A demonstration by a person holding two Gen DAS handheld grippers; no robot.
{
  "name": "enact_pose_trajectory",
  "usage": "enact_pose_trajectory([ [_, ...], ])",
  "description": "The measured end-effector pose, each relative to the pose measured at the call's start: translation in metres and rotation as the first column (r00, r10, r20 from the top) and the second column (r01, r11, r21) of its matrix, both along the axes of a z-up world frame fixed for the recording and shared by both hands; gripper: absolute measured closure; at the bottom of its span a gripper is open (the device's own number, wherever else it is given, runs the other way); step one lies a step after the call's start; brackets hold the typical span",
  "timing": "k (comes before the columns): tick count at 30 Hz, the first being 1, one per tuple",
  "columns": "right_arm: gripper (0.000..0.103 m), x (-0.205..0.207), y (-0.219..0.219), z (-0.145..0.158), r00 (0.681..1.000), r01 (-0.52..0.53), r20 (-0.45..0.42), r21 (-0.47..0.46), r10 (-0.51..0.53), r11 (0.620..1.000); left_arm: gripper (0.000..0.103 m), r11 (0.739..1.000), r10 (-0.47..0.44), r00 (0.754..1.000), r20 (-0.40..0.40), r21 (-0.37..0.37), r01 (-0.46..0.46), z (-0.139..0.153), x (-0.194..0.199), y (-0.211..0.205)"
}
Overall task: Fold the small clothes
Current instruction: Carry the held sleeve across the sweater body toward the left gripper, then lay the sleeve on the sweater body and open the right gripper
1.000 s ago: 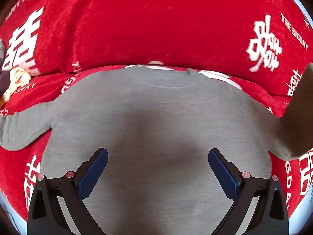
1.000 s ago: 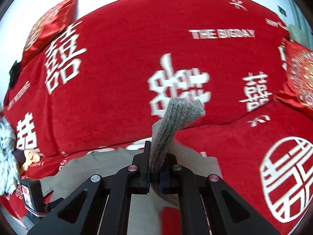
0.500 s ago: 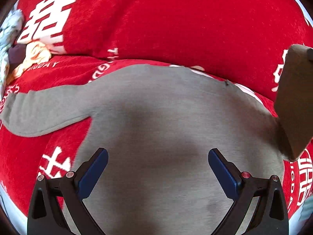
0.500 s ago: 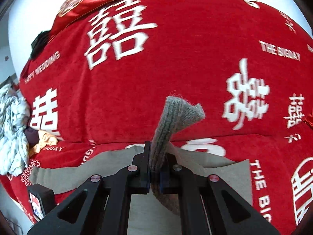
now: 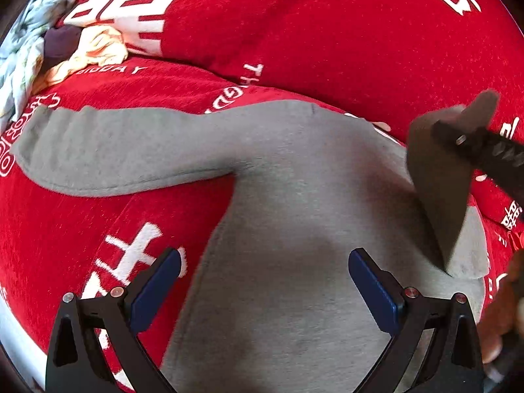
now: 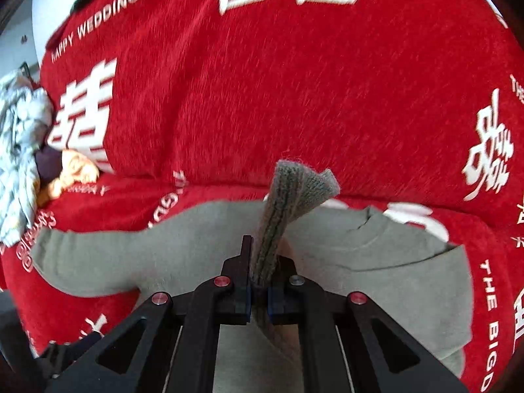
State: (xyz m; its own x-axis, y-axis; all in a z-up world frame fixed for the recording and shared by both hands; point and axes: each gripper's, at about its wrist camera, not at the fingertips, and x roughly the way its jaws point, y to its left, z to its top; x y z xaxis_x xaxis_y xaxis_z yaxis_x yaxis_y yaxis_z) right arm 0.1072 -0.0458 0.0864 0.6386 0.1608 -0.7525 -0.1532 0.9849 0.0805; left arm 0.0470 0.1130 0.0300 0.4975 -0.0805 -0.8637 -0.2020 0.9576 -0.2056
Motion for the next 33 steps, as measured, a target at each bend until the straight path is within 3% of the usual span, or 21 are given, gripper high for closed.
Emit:
enact_pose_trajectory([
  [9, 0.095, 0.007, 0.027, -0.036, 0.993, -0.066, -0.095, -0.024, 0.063, 0.998, 0.0, 0.999, 0.034, 0.999, 0.001, -0.027, -0.034, -0.004, -0.01, 0.015],
  [12, 0.088, 0.009, 0.039, -0.045, 0.981, -0.126, -0.146, 0.003, 0.125, 0.992, 0.0, 0.998, 0.056, 0.998, -0.002, -0.035, -0.056, -0.004, -0.015, 0.022],
  [17, 0.058, 0.004, 0.035, -0.033, 0.965, -0.19, -0.152, 0.165, 0.216, 0.968, 0.0, 0.995, 0.093, 0.996, 0.014, -0.041, -0.092, 0.005, -0.023, 0.031],
  [20, 0.04, -0.01, 0.009, 0.002, 0.971, -0.208, -0.063, 0.236, 0.229, 0.949, 0.0, 0.993, 0.107, 0.994, 0.03, -0.044, -0.106, 0.014, -0.025, 0.032],
  [23, 0.031, -0.025, -0.027, 0.027, 0.981, -0.191, 0.011, 0.258, 0.195, 0.947, 0.0, 0.995, 0.094, 0.994, 0.058, -0.045, -0.091, 0.026, -0.022, 0.02],
  [25, 0.031, -0.032, -0.054, 0.034, 0.988, -0.153, 0.03, 0.247, 0.151, 0.957, 0.0, 0.998, 0.056, 0.996, 0.064, -0.045, -0.053, 0.032, -0.015, 0.002],
  [29, 0.031, -0.04, -0.116, 0.01, 0.999, -0.029, -0.02, 0.067, 0.03, 0.997, 0.0, 0.997, -0.076, 0.995, 0.061, 0.026, 0.074, 0.032, 0.004, -0.054],
  [33, 0.031, -0.042, -0.172, -0.026, 0.99, 0.08, -0.116, 0.013, -0.078, 0.997, 0.0, 0.979, -0.196, 0.98, 0.026, 0.056, 0.194, 0.021, 0.028, -0.106],
])
